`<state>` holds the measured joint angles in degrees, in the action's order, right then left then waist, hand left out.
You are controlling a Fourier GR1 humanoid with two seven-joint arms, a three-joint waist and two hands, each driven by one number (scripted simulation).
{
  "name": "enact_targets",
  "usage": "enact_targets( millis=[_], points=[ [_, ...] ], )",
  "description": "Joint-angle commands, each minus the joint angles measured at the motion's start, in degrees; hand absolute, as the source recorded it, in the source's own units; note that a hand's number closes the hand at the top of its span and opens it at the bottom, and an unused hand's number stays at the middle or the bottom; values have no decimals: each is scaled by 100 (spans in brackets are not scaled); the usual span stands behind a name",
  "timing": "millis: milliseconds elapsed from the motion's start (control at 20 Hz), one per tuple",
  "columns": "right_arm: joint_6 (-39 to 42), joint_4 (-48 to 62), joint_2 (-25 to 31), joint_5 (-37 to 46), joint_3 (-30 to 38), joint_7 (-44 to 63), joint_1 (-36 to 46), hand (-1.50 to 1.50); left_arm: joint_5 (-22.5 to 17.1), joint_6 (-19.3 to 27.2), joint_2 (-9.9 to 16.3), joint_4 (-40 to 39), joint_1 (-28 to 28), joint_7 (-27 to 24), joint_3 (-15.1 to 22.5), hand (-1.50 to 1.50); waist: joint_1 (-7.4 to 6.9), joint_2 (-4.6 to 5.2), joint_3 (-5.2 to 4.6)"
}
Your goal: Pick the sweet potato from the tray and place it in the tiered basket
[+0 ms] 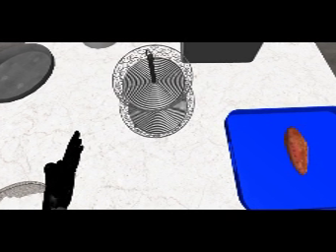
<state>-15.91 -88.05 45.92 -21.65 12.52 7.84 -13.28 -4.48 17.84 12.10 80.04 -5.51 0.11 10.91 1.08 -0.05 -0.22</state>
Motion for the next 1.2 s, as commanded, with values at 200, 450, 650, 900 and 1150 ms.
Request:
enact_targets(
  millis=[200,450,650,900,1150],
  points=[
    [66,-1204,1389,1221,-953,2220,-472,-150,37,-110,-32,1,-54,-64,92,0,-118,11,-5],
    [-285,-1536,1364,2112,-1563,3777,477,-150,107,-108,-58,219,-95,94,129,0,-207,14,16],
    [-155,-1485,1007,2829,-2050,4393,843,-150,276,73,-309,-132,200,62,107,0,-153,12,18],
    [135,-1027,504,3640,-2681,4779,1377,-150,64,-366,22,-157,166,-100,-217,0,-190,23,19],
    [872,-683,270,3773,-2967,5433,1894,-150,203,-266,-157,-174,283,64,-118,0,-173,18,19]
  ],
)
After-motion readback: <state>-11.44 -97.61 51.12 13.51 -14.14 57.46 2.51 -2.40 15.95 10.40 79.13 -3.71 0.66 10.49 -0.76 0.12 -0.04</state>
